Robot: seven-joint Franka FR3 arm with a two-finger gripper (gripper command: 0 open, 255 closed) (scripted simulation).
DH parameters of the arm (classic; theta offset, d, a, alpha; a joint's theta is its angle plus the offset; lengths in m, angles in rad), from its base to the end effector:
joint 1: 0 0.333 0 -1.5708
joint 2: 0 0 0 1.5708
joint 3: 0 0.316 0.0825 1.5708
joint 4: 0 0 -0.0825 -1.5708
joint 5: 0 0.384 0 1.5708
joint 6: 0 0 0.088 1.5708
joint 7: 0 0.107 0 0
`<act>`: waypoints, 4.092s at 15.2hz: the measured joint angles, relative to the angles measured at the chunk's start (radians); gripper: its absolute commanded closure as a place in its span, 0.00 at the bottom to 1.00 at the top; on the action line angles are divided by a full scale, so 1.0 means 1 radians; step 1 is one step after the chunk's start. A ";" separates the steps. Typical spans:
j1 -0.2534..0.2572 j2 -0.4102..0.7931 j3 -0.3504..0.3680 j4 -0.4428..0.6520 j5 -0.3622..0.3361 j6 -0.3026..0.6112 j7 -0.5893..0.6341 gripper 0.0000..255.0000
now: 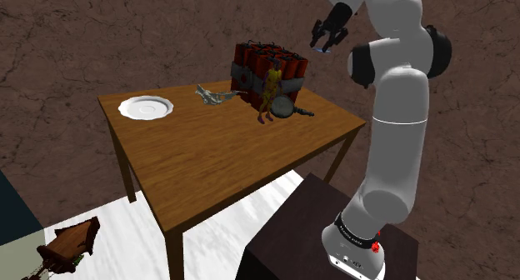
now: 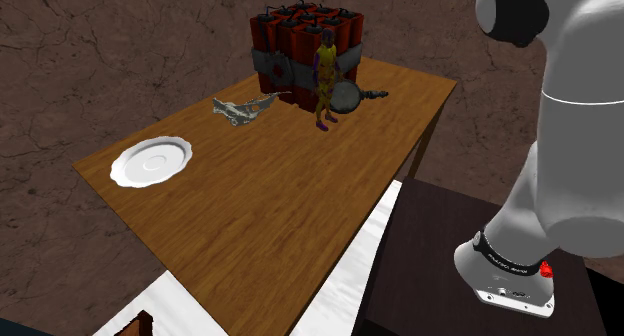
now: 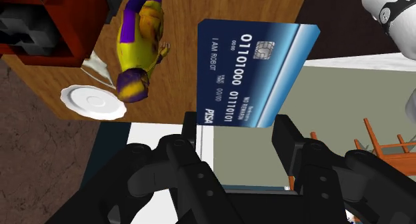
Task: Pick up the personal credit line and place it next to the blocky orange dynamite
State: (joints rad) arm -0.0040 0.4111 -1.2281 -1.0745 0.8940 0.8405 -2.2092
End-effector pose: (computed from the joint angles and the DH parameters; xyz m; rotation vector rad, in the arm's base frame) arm 0.4170 -0.3582 0.6878 -2.0735 -1.7387 -0.6226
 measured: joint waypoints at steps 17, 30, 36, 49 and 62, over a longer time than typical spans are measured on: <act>0.072 0.011 -0.049 -0.218 -0.086 0.140 -0.164 1.00; 0.207 -0.006 -0.098 -0.448 -0.140 0.315 -0.244 1.00; 0.238 0.001 -0.106 -0.533 -0.145 0.384 -0.282 1.00; 0.252 0.049 -0.082 -0.670 -0.115 0.509 -0.362 1.00; 0.223 0.121 -0.023 -0.769 -0.058 0.614 -0.447 1.00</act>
State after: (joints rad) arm 0.2193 0.5321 -1.2511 -1.8436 0.8357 1.4545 -2.6557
